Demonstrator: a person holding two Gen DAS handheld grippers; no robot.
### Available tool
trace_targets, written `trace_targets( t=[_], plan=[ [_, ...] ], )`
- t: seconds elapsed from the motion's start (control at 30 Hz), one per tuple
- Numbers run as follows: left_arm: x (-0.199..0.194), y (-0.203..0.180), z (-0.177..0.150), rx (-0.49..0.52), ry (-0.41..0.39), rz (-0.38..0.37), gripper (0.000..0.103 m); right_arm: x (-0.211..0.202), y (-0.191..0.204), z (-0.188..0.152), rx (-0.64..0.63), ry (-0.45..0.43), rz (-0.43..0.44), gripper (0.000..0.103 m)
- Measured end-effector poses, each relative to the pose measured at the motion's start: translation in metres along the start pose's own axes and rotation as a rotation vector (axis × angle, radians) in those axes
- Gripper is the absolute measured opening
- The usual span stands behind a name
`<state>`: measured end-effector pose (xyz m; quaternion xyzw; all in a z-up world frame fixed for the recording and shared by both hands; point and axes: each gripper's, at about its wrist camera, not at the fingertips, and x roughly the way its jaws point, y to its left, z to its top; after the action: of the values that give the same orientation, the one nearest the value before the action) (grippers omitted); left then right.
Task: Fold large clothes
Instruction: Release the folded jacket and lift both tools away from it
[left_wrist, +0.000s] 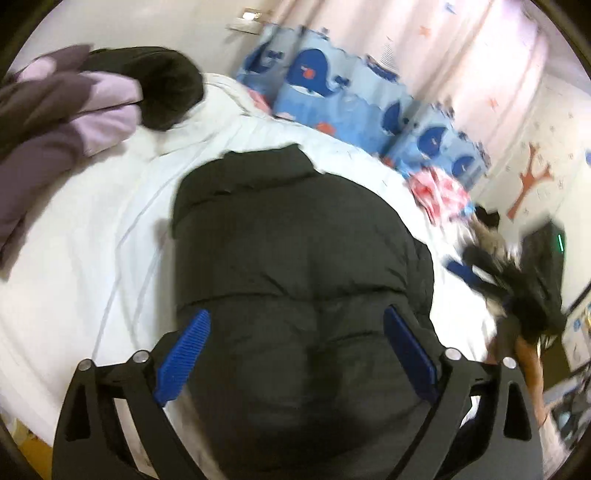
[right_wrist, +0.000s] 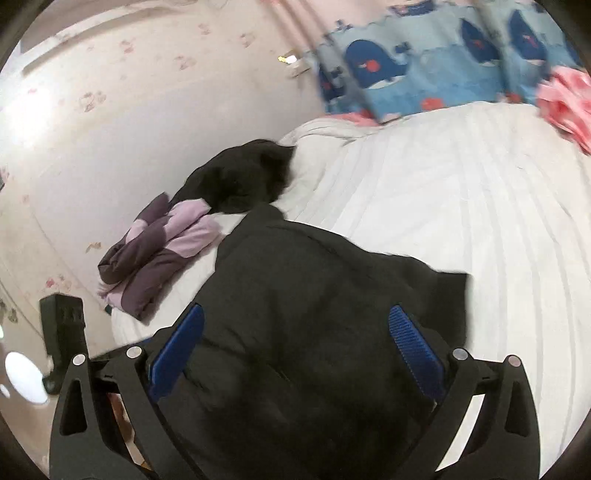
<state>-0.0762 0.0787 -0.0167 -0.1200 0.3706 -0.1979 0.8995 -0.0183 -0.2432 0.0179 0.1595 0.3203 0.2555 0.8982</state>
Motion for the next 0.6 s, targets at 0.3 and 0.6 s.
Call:
trace_targets(
  t=[0.3, 0.6],
  plan=[
    [0.016, -0.006, -0.012, 0.059, 0.076, 0.108, 0.096, 0.03, -0.027, -0.036, 0.057, 0.222, -0.133, 0.097],
    [-0.05, -0.06, -0.078, 0.034, -0.048, 0.15, 0.096, -0.088, 0.047, -0.143, -0.044, 0.133, -0.316, 0.097]
  ],
)
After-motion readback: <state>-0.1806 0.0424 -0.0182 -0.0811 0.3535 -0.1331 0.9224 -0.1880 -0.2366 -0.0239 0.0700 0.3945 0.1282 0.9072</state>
